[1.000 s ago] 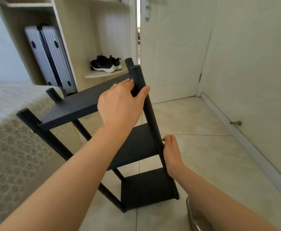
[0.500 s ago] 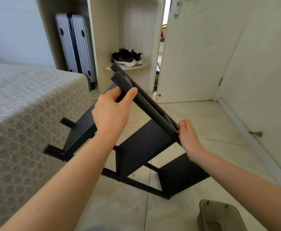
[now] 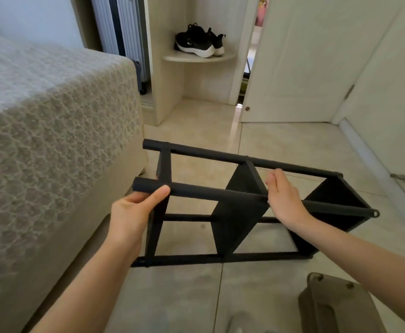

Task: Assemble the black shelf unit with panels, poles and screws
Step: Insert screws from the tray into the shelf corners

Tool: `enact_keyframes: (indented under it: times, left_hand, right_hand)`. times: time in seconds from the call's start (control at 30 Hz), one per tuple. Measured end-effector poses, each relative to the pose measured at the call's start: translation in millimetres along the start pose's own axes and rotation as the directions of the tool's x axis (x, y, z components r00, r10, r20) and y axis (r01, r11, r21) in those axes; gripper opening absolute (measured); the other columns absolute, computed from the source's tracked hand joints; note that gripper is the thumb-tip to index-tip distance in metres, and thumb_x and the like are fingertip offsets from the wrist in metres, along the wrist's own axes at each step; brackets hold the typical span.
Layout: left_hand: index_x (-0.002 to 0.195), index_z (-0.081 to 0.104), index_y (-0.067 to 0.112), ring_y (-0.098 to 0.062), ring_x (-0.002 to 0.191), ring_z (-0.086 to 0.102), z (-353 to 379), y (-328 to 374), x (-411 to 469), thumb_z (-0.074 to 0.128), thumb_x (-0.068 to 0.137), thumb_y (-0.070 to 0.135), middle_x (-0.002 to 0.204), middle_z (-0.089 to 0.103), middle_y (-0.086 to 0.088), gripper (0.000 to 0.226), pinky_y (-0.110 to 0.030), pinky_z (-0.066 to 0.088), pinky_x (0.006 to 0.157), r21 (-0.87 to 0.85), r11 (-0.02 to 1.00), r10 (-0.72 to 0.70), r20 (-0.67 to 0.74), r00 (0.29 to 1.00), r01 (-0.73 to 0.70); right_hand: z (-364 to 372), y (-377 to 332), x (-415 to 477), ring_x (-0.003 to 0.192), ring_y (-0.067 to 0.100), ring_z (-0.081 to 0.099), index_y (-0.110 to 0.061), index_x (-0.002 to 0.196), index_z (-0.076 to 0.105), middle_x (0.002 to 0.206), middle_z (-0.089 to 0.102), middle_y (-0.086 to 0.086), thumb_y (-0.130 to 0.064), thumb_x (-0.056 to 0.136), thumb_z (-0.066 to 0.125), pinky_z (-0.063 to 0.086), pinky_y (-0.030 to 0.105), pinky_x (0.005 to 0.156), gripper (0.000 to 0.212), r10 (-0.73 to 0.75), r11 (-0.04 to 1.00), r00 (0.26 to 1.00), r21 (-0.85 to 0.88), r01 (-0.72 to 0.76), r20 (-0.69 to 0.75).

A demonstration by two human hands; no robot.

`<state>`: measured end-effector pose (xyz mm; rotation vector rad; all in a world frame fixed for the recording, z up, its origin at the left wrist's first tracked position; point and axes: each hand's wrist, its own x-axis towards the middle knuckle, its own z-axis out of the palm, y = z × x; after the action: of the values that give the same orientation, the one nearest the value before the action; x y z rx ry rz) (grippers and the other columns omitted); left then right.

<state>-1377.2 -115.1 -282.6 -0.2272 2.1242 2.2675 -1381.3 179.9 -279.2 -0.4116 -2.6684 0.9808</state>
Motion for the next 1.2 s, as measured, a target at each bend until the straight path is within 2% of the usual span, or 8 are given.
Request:
enact_keyframes:
  times: [0.07,0.17,0.27,0.43,0.73,0.83,1.03,1.2]
  left_hand:
    - [0.085,0.081,0.037,-0.017,0.104,0.07,-8,-23,1,0.083,0.051,0.056,0.097,0.078,0.006,0.039,-0.043,0.043,0.107,-0.057,0.996,-0.073,0.007,0.997,0.073]
    - [0.091,0.082,0.031,-0.014,0.106,0.07,-19,-52,-1,0.087,0.05,0.05,0.106,0.077,0.004,0.046,-0.04,0.041,0.11,-0.145,0.976,-0.163,0.023,0.986,0.165]
    - [0.094,0.082,0.026,-0.01,0.104,0.071,-29,-71,-4,0.088,0.052,0.042,0.113,0.075,0.001,0.045,-0.032,0.045,0.102,-0.213,0.951,-0.226,0.026,0.974,0.226]
    - [0.098,0.079,0.011,-0.011,0.102,0.072,-41,-91,-12,0.08,0.067,0.021,0.121,0.073,-0.002,0.033,-0.014,0.056,0.073,-0.311,0.904,-0.305,0.011,0.952,0.293]
    - [0.095,0.082,0.022,-0.012,0.106,0.071,-60,-91,-15,0.087,0.05,0.025,0.118,0.074,0.003,0.045,-0.033,0.046,0.097,-0.248,0.921,-0.291,0.071,0.954,0.299]
    - [0.093,0.082,0.03,-0.01,0.104,0.071,-65,-88,-10,0.088,0.047,0.031,0.112,0.076,0.006,0.046,-0.031,0.047,0.096,-0.154,0.953,-0.254,0.062,0.965,0.26]
    - [0.092,0.078,0.041,0.001,0.096,0.07,-75,-68,-5,0.086,0.05,0.045,0.103,0.075,0.019,0.043,-0.021,0.049,0.085,0.235,0.965,-0.136,0.082,0.987,0.114]
    - [0.091,0.072,0.037,0.007,0.087,0.067,-82,-43,9,0.083,0.066,0.05,0.092,0.074,0.022,0.03,-0.012,0.049,0.072,0.628,0.773,-0.071,0.217,0.974,-0.084]
  right_hand:
    - [10,6,-5,0.072,0.021,0.056,-0.018,0.101,0.044,0.082,0.053,0.006,-0.029,0.106,0.029,0.049,0.033,0.064,0.02,-0.028,0.998,0.999,-0.049,0.029,0.025]
    - [22,9,-11,0.071,0.023,0.056,-0.019,0.1,0.043,0.078,0.052,0.005,-0.032,0.106,0.028,0.052,0.041,0.069,0.021,-0.04,0.996,0.996,-0.073,0.046,0.084]
    - [30,10,-19,0.071,0.022,0.056,-0.019,0.1,0.043,0.079,0.051,0.005,-0.032,0.106,0.028,0.053,0.04,0.07,0.02,-0.042,0.994,0.989,-0.091,0.055,0.139]
    - [35,10,-23,0.067,0.013,0.053,-0.02,0.105,0.041,0.081,0.052,0.003,-0.03,0.105,0.029,0.039,0.021,0.054,0.016,-0.049,0.989,0.966,-0.123,0.082,0.254]
    - [29,-7,-12,0.066,0.015,0.056,-0.024,0.105,0.038,0.082,0.054,0.002,-0.034,0.106,0.025,0.047,0.029,0.055,0.016,-0.036,0.88,0.912,-0.419,0.223,0.409]
    - [34,-22,-10,0.067,0.011,0.051,-0.029,0.105,0.035,0.096,0.045,-0.001,-0.035,0.105,0.023,0.046,0.028,0.056,0.013,-0.194,0.788,0.914,-0.498,0.362,0.357]
    - [74,-62,1,0.095,0.017,0.045,-0.029,0.104,0.039,0.108,0.043,-0.004,-0.035,0.105,0.026,0.049,0.037,0.083,0.014,-0.425,0.695,0.708,-0.298,0.654,0.564]
    - [113,-89,17,0.102,0.023,0.042,-0.019,0.108,0.047,0.115,0.043,0.0,-0.033,0.106,0.027,0.044,0.04,0.087,0.024,-0.55,0.654,0.62,-0.174,0.737,0.559]
